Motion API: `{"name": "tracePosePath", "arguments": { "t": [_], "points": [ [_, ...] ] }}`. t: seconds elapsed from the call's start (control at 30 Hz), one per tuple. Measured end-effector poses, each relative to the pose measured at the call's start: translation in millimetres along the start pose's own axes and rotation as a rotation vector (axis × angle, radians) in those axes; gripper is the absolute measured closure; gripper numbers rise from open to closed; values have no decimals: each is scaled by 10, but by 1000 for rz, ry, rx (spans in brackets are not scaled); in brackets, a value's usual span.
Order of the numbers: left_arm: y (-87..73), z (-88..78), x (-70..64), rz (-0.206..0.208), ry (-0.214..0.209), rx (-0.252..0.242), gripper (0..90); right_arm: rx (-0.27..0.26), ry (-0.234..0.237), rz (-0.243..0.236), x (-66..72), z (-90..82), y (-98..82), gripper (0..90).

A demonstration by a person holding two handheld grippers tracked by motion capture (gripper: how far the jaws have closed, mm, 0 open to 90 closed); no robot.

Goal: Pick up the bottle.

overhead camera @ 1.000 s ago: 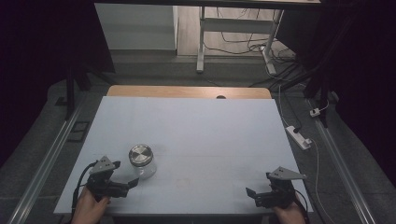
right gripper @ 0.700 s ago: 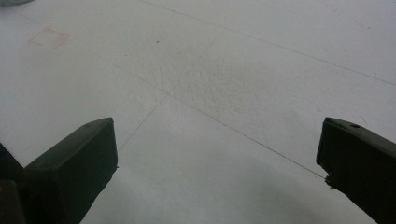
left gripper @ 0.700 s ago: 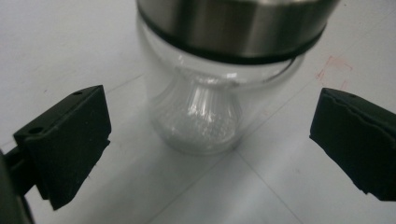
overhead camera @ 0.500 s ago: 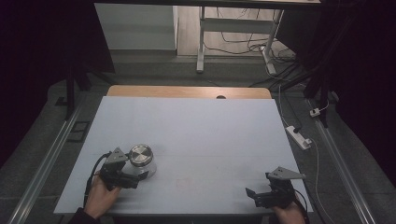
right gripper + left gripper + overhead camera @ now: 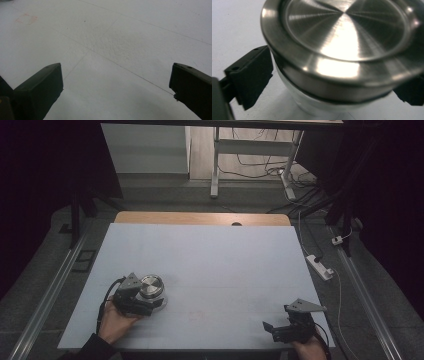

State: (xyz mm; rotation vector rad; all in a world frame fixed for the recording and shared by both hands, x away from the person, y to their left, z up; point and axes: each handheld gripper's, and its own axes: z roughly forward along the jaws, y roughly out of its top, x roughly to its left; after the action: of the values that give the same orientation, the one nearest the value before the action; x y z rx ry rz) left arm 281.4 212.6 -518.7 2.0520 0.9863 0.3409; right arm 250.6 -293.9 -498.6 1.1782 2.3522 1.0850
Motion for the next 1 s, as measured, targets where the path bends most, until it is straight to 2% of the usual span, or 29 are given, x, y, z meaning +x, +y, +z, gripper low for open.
{"name": "tracePosePath", "arguments": {
  "t": [0.1,0.2,0.23,0.5,1.0],
  "points": [
    [6,17,-6,13,10,14,65,1,0,-3,2,0,0,0],
    [7,17,-9,18,-12,9,121,3,-1,-7,5,2,0,0],
    [8,16,-14,26,-7,11,137,3,-1,-8,5,3,0,0],
    [-19,21,-29,46,7,-13,150,3,-3,-8,7,4,2,0],
    [45,22,-65,30,30,25,155,-5,-4,-7,4,-1,1,0]
  ]
}}
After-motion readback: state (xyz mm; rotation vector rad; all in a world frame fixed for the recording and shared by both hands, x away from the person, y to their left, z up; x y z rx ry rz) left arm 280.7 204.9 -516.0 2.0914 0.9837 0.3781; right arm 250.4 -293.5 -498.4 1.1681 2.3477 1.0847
